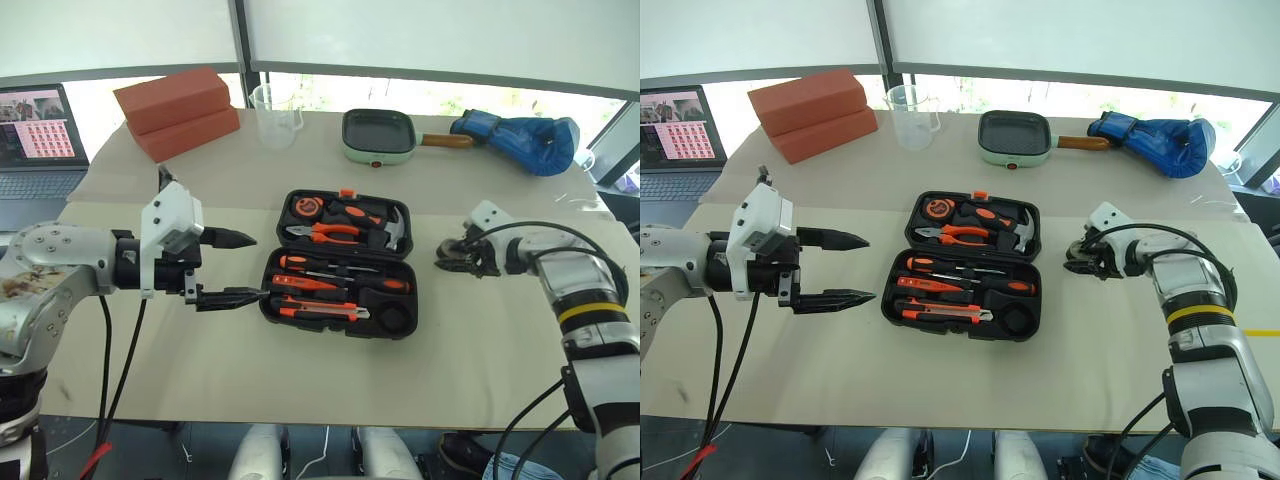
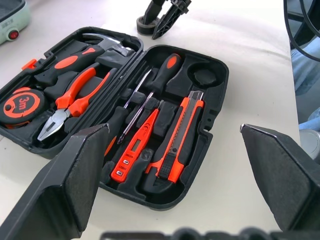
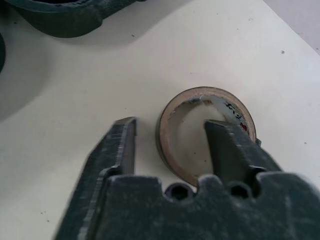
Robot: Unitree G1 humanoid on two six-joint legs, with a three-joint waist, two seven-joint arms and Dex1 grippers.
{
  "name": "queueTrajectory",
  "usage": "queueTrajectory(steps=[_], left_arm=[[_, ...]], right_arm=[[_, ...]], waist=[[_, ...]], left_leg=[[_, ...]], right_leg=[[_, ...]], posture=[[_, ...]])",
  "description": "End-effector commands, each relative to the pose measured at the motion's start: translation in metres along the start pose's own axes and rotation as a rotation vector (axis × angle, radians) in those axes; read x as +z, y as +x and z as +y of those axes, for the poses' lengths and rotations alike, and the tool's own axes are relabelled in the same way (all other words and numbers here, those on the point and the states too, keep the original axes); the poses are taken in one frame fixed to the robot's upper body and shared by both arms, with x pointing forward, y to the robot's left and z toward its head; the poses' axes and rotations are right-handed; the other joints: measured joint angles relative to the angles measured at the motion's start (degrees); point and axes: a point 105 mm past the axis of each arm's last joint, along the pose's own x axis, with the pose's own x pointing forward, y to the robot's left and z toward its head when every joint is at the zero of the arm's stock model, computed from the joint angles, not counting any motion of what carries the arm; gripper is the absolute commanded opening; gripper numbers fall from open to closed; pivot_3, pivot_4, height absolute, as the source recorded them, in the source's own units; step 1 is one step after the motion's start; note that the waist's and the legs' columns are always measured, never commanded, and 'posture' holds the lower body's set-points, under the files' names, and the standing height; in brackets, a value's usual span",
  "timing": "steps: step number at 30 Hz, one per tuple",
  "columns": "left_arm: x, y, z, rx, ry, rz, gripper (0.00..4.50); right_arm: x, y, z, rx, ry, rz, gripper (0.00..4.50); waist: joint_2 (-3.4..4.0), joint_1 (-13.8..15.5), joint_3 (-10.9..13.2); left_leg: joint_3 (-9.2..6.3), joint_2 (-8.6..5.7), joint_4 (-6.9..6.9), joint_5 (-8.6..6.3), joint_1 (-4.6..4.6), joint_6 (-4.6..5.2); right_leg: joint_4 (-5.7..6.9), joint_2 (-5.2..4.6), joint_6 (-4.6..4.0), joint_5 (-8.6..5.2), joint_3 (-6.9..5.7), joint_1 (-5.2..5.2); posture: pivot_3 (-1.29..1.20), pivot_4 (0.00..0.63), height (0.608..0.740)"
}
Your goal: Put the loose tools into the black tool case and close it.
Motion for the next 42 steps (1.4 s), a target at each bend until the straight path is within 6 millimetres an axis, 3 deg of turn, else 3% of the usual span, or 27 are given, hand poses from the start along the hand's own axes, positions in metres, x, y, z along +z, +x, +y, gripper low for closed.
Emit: queueTrajectory(steps=[1,4,7,10,13,16,20,25,30,35,42], left_arm=[[0.01,0.001,-0.002,-0.01,0.055,-0.013,4.5],[0.009,0.003,-0.001,-0.015,0.061,-0.009,4.5],[0.01,0.007,0.0,-0.025,0.066,-0.014,4.5],[0.01,0.009,-0.001,-0.044,0.069,-0.015,4.5],[0.009,0.012,-0.003,-0.069,0.074,-0.012,4.5],[0.008,0.015,-0.004,-0.084,0.085,-0.007,4.5],[0.009,0.018,-0.002,-0.099,0.095,-0.009,4.5],[0.008,0.019,-0.001,-0.108,0.107,0.0,4.5],[0.008,0.02,-0.001,-0.109,0.114,-0.002,4.5],[0.008,0.02,-0.002,-0.112,0.115,-0.002,4.5],[0.006,0.02,0.0,-0.107,0.115,-0.002,4.5]], right_arm=[[0.005,-0.009,-0.004,-0.011,0.005,-0.042,1.03],[0.01,-0.021,-0.004,0.006,0.034,-0.076,0.04],[0.025,-0.043,0.01,0.091,0.078,-0.177,0.04],[0.049,-0.064,0.037,0.223,0.087,-0.295,0.04],[0.063,-0.082,0.081,0.392,0.033,-0.338,0.04],[0.062,-0.084,0.121,0.482,-0.072,-0.302,0.04],[0.055,-0.063,0.163,0.515,-0.235,-0.232,0.04],[0.05,-0.051,0.17,0.502,-0.27,-0.195,0.04],[0.027,-0.036,0.164,0.438,-0.331,-0.091,0.04],[0.023,-0.039,0.17,0.482,-0.349,-0.085,0.04],[0.031,-0.045,0.176,0.512,-0.335,-0.122,2.05]], waist=[[0.0,0.02,0.0],[0.0,0.1,0.0],[0.01,0.25,0.0],[0.03,0.18,0.01],[0.03,0.02,0.02],[0.02,0.04,0.02],[-0.02,0.12,0.04],[-0.02,0.14,0.05],[-0.03,0.23,0.05],[-0.03,0.54,0.05],[-0.03,1.15,0.05]], left_leg=[[0.0,0.0,0.0,0.0,0.01,0.0],[-0.02,0.0,-0.01,0.0,0.01,0.0],[-0.03,0.0,-0.01,0.0,-0.02,0.0],[-0.05,0.01,-0.01,0.0,-0.04,0.01],[-0.09,0.03,-0.02,0.0,0.02,0.01],[-0.15,0.04,-0.05,-0.01,0.05,0.01],[-0.12,0.01,0.03,0.0,0.04,0.01],[-0.1,-0.01,0.08,0.01,0.04,0.0],[-0.1,-0.01,0.11,0.01,0.03,0.0],[-0.09,-0.01,0.11,0.01,0.02,0.0],[-0.09,0.0,0.11,0.01,0.03,0.0]], right_leg=[[0.0,0.0,0.0,0.0,0.0,0.01],[0.02,0.0,0.0,0.0,-0.01,0.0],[0.04,0.0,0.0,0.0,-0.02,-0.02],[0.04,0.0,0.0,0.0,-0.02,-0.03],[0.08,0.04,0.0,0.0,-0.02,-0.01],[0.08,0.05,-0.02,-0.01,-0.06,0.02],[0.05,0.04,-0.01,-0.01,-0.04,0.04],[0.07,0.04,-0.01,-0.02,-0.02,0.03],[0.06,0.04,-0.01,-0.02,-0.03,0.04],[0.06,0.04,-0.01,-0.02,-0.04,0.04],[0.05,0.04,-0.01,-0.02,-0.05,0.04]], posture=[[0.0,0.15,0.74],[0.0,0.15,0.74],[0.0,0.15,0.74],[0.0,0.15,0.74],[0.0,0.15,0.74],[0.0,0.15,0.74],[0.0,0.15,0.74],[0.0,0.15,0.74],[0.0,0.15,0.74],[0.0,0.15,0.74],[0.0,0.15,0.74]])
